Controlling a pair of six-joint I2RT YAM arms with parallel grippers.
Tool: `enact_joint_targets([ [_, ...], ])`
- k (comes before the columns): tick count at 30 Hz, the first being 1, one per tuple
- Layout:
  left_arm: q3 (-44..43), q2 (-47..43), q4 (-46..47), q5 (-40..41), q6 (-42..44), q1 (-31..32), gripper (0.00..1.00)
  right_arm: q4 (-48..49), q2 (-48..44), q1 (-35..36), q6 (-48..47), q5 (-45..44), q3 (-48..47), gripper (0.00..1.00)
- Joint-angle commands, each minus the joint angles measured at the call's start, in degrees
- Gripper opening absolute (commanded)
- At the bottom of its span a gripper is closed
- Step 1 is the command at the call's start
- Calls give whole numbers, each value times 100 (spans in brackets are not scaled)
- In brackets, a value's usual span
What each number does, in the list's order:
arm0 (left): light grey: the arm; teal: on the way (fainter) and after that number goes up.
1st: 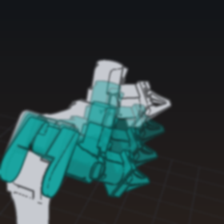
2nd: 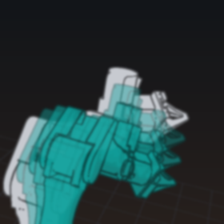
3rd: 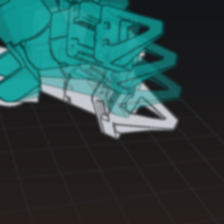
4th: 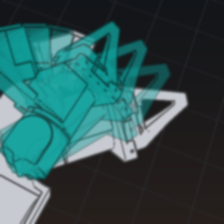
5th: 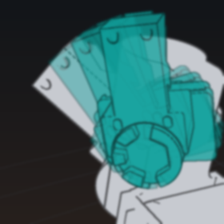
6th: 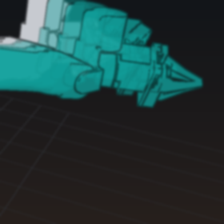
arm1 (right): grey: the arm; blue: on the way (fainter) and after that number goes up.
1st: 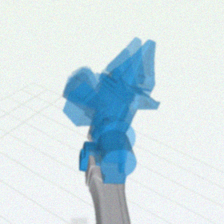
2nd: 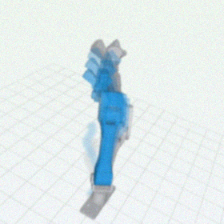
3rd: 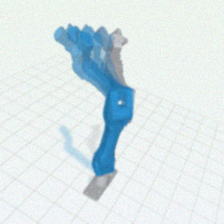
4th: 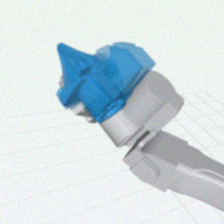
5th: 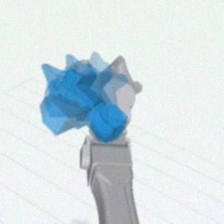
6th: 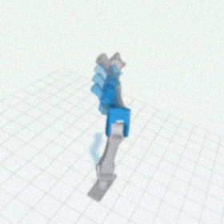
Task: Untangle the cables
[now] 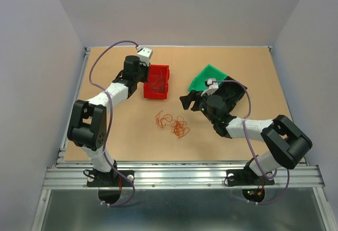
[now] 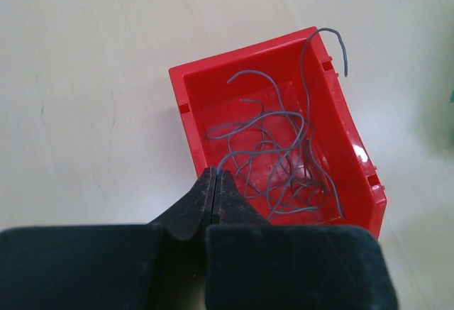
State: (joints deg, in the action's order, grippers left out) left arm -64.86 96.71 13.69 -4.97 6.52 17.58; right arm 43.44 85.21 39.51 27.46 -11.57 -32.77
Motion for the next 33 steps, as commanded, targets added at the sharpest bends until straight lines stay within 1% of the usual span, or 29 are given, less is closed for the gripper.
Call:
enact_joint_targets([
  [1, -404, 198, -25, 435, -204, 131, 0, 174, 4, 22, -22, -47, -98, 78],
  [3, -492, 296, -42, 453, -195, 262, 0, 174, -4, 31, -30, -64, -98, 78],
  [4, -562, 401, -51, 671, -169, 307, 0, 174, -4, 22, -31, -64, -89, 78],
  [6, -659, 524, -95, 778, -125, 482, 0, 174, -4, 31, -31, -82, -89, 78],
  [9, -957, 901, -235, 1059, 33, 658, 0, 174, -13, 22, -31, -73, -89, 78],
  [10, -1176, 1016, -323, 1155, 111, 746, 0, 174, -13, 22, -31, -56, -89, 78],
  [14, -1538, 1613, -631, 1279, 279, 817, 0, 174, -48, 22, -31, -73, -80, 78],
  [17, -1670, 1886, -806, 1183, 376, 817, 0, 174, -101, 31, -48, -82, -19, 78],
  [21, -1942, 2159, -1272, 919, 604, 817, 0, 174, -232, 31, -66, -108, 60, 78],
  [23, -1899, 2124, -1290, 717, 701, 817, 0, 174, -285, 31, -66, -117, 104, 78],
  [26, -1776, 2019, -1264, 743, 780, 817, 1, 174, -391, 22, -83, -108, 175, 78],
  [27, -1776, 1958, -1220, 769, 780, 817, 2, 174, -408, 31, -83, -108, 192, 78],
  [30, -1443, 1624, -931, 822, 833, 817, 14, 174, -453, 22, -83, -152, 219, 78],
  [31, -1250, 1432, -765, 849, 842, 817, 21, 174, -453, 22, -83, -161, 228, 78],
  [33, -978, 1211, -614, 892, 842, 817, 27, 165, -444, 31, -83, -144, 219, 78],
])
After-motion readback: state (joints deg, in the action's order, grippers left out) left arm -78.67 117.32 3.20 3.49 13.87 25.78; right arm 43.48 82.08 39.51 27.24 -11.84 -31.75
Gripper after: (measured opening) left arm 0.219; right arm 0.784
